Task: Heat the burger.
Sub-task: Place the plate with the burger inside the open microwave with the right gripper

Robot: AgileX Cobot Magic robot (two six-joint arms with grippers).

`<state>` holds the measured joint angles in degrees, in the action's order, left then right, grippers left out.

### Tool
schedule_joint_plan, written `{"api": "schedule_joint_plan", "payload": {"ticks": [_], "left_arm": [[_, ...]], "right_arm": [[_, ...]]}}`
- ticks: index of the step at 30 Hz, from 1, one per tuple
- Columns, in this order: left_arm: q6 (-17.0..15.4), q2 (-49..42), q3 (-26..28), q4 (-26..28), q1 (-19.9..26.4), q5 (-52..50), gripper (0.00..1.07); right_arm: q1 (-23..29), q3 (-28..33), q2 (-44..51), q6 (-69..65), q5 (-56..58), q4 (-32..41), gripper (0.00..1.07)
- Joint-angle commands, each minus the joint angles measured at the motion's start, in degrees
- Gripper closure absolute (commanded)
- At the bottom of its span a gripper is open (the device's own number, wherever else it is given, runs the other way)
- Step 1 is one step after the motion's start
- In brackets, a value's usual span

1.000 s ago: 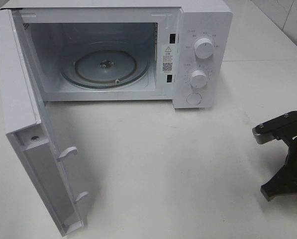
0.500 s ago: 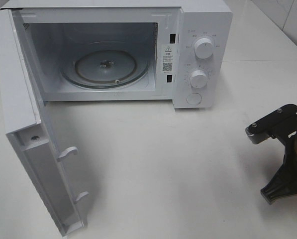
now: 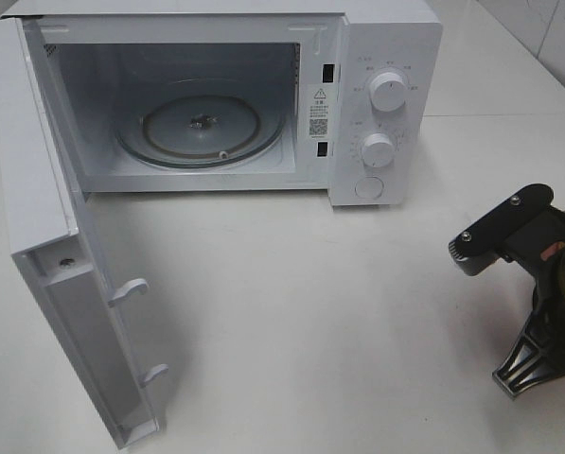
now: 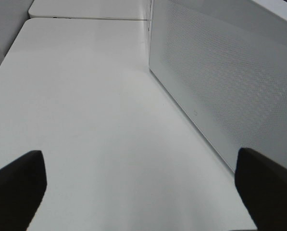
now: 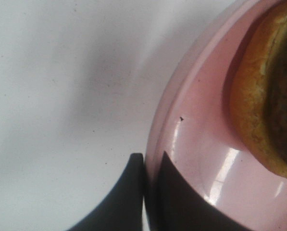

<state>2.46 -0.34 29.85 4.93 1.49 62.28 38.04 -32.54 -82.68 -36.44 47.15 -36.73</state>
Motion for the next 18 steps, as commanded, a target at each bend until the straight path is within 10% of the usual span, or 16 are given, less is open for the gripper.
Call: {"api": "schedule_joint_plan", "payload": {"ticks": [1,18], "left_arm": [[0.0,-1.0,-0.2,0.0,-0.4,-0.8,0.07],[0.0,-1.0,-0.2,0.0,-0.4,-0.8,0.07]], "right_arm": [[2.9,-0.3,1.5,-0.5,3.1,-2.9,1.07],[18.3,-0.3,1.9,-0.1,5.0,-2.8,1.07]]}}
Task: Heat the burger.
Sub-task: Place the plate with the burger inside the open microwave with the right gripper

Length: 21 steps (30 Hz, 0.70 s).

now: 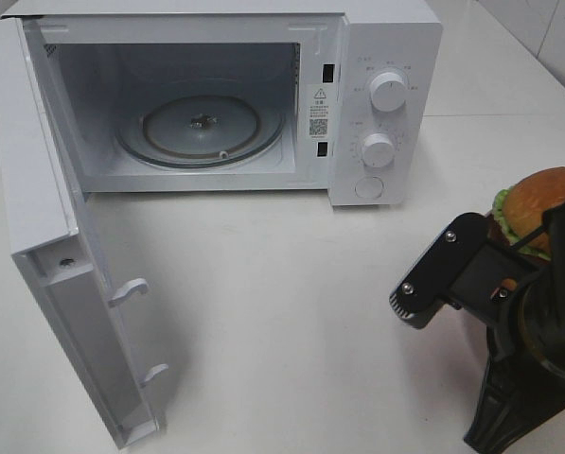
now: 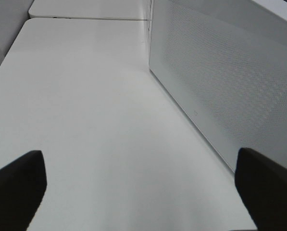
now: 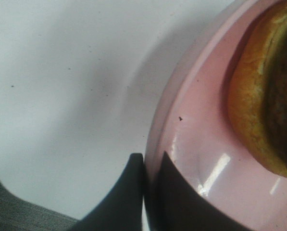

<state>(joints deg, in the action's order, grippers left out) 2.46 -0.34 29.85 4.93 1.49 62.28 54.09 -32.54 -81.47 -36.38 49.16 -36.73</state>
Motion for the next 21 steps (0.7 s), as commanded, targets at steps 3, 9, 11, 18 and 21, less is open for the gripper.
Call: {"api": "schedule_joint_plan", "payload": {"ticks": [3,9,11,18,21], "left_arm": [[0.0,-1.0,-0.2,0.0,-0.4,-0.8,0.07],[0.0,-1.0,-0.2,0.0,-0.4,-0.8,0.07],[0.0,-1.0,-0.2,0.0,-0.4,-0.8,0.07],[0.0,-1.0,-0.2,0.0,-0.4,-0.8,0.07],[0.0,-1.0,-0.2,0.0,-0.4,-0.8,0.07]], "right_arm": [[5.3,-0.3,0.7,-0.1,3.2,-2.8,1.07],[11.2,-0.3,0.7,-0.1,3.2,-2.9,1.07],[12.0,-0.3,0.7,0.2,3.2,-2.9,1.07],[17.5,-0.3,0.7,5.4,2.1,-2.9,1.07],[17.6,-0.3,0.7,7.9,0.7,-3.2,1.07]]}}
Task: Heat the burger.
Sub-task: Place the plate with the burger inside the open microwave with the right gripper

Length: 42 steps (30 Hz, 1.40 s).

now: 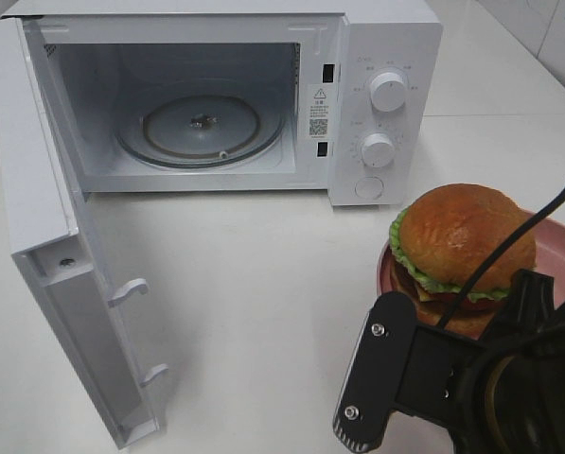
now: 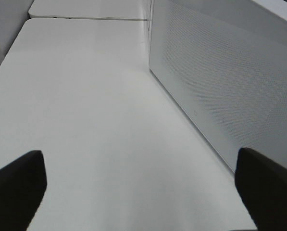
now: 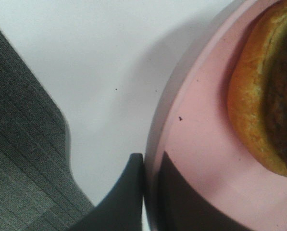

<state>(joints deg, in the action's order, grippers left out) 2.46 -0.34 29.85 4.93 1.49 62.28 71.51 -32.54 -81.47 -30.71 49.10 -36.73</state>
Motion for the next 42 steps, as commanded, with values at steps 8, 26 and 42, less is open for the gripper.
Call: {"api": "schedule_joint_plan", "payload": {"ticks": [8,26,42], "left_arm": [[0.0,-1.0,-0.2,0.0,-0.4,-0.8,0.07],[0.0,-1.0,-0.2,0.0,-0.4,-0.8,0.07],[0.0,-1.0,-0.2,0.0,-0.4,-0.8,0.07]], "right_arm": [[0.2,-0.3,0.7,9.5,-4.0,-6.9,1.07],[-0.1,-0.4,0.7,13.8,-12.5,-10.8,1.07],[-6.5,-0.4,0.7,34.1,-22.0,-11.8,1.07]]}}
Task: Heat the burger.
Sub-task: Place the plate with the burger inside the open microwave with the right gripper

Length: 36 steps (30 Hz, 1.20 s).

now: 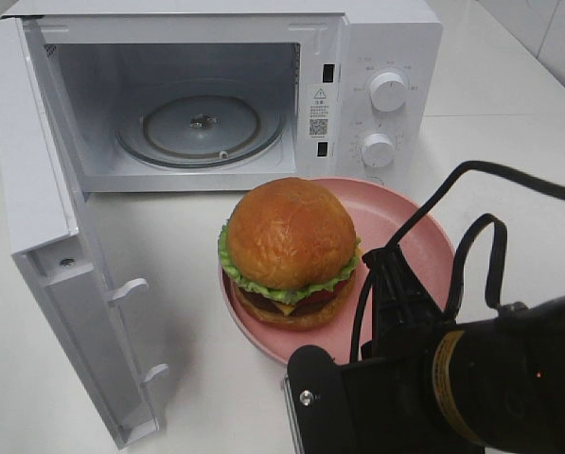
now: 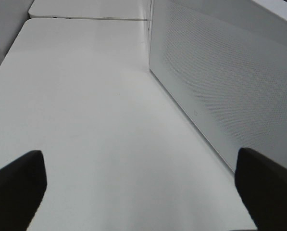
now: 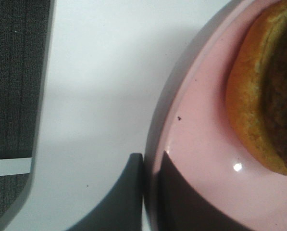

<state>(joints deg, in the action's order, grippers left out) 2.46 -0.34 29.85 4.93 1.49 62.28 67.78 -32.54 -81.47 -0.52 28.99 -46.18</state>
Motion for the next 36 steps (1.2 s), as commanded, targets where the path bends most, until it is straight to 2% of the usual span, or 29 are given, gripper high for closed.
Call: {"api": "schedule_joint_plan", "payload": {"ticks": [1,7,12,13,15,16,17,19,20,21,22,24,27,28,29,30,36], "left_arm": [[0.0,-1.0,-0.2,0.0,-0.4,-0.8,0.07],[0.0,-1.0,-0.2,0.0,-0.4,-0.8,0.07],[0.0,-1.0,-0.2,0.0,-0.4,-0.8,0.07],[0.0,-1.0,-0.2,0.0,-0.4,-0.8,0.07],[0.0,-1.0,-0.2,0.0,-0.4,-0.8,0.07],[0.0,-1.0,-0.2,0.0,-0.4,-0.8,0.07],[0.0,-1.0,-0.2,0.0,-0.4,-0.8,0.07],[0.0,-1.0,-0.2,0.0,-0.4,-0.8,0.07],[0.0,-1.0,-0.2,0.0,-0.4,-0.8,0.07],[0.0,-1.0,-0.2,0.0,-0.4,-0.8,0.07],[0.0,-1.0,-0.2,0.0,-0.4,-0.8,0.07],[0.0,-1.0,-0.2,0.0,-0.4,-0.8,0.07],[0.0,-1.0,-0.2,0.0,-0.4,-0.8,0.07],[0.0,-1.0,-0.2,0.0,-0.4,-0.8,0.07],[0.0,-1.0,-0.2,0.0,-0.4,-0.8,0.07],[0.0,-1.0,-0.2,0.0,-0.4,-0.8,0.07],[0.0,-1.0,-0.2,0.0,-0.4,-0.8,0.07]], "right_arm": [[-2.8,-0.4,0.7,3.9,-1.9,-2.3,1.07],[-8.3,-0.4,0.7,15.8,-9.2,-0.1,1.07],[-12.8,-0.4,0.7,28.1,-12.0,6.1,1.07],[-14.6,-0.4,0.7,33.1,-12.6,9.7,1.07],[-15.5,-0.4,0.7,35.8,-13.1,11.9,1.07],[-17.1,-0.4,0.7,40.9,-14.2,16.1,1.07],[-17.1,-0.4,0.7,40.9,-14.2,16.1,1.07],[-19.3,-0.4,0.7,49.7,-15.7,22.3,1.07],[-19.3,-0.4,0.7,49.7,-15.7,22.3,1.07],[-20.7,-0.4,0.7,55.3,-16.7,26.4,1.07],[-20.7,-0.4,0.7,55.3,-16.7,26.4,1.07],[-23.3,-0.4,0.7,65.7,-19.0,33.5,1.07],[-24.0,-0.4,0.7,68.2,-19.5,35.5,1.07],[-25.1,-0.4,0.7,72.9,-20.7,39.8,1.07],[-25.1,-0.4,0.7,72.9,-20.7,39.8,1.07],[-26.0,-0.4,0.7,78.3,-21.4,44.9,1.07],[-26.4,-0.4,0.7,80.4,-22.3,45.1,1.07]]}}
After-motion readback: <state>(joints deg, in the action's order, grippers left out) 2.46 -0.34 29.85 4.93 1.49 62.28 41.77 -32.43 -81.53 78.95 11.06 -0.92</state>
